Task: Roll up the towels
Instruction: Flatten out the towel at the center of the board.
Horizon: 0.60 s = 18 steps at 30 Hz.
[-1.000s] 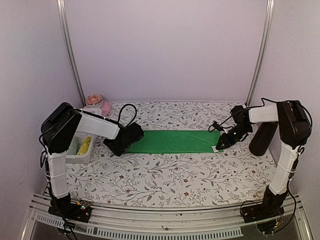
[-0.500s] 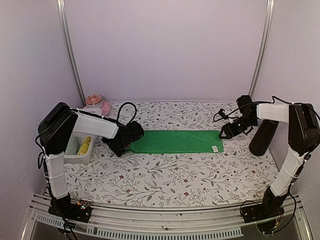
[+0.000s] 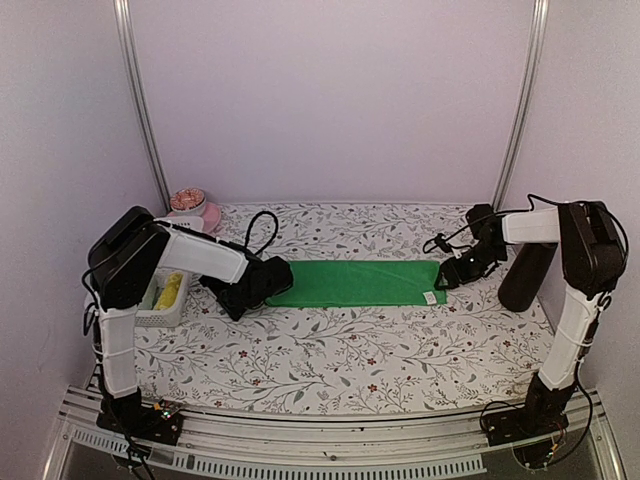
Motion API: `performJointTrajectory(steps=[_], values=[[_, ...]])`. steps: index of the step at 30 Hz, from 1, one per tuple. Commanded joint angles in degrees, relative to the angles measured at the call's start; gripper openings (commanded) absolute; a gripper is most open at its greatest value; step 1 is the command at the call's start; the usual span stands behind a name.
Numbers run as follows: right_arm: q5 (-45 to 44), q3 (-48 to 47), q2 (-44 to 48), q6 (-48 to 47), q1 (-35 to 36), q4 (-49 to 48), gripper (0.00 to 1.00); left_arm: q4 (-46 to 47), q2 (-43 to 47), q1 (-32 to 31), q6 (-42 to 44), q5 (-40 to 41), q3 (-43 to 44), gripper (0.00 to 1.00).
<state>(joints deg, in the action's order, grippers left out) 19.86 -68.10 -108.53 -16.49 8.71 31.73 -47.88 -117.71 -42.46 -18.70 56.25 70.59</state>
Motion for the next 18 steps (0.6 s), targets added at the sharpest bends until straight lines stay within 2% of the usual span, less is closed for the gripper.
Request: performJointTrajectory(steps=[1,3,6,12,18], values=[[1.6,-0.7,-1.7,0.8,-0.1,-0.8,0.58,-3.7,-3.0,0.4,-2.6,-0.9,-0.4,0.89],[2.9,-0.7,-2.3,0.8,-0.1,-0.6,0.58,-4.9,-3.0,0.4,-3.5,-0.5,-0.4,0.9],[4.2,-2.7,-3.4,1.1,-0.1,-0.4,0.56,-8.6,-2.5,0.3,-7.4,0.8,0.1,0.97],[5.7,-3.0,-5.0,1.7,-0.1,-0.4,0.51,-9.9,0.3,-0.8,-9.1,0.9,0.5,0.97],[7.1,-3.1,-6.7,2.7,-0.1,-0.6,0.39,-16.7,0.1,-2.6,-13.9,3.4,3.9,0.97]])
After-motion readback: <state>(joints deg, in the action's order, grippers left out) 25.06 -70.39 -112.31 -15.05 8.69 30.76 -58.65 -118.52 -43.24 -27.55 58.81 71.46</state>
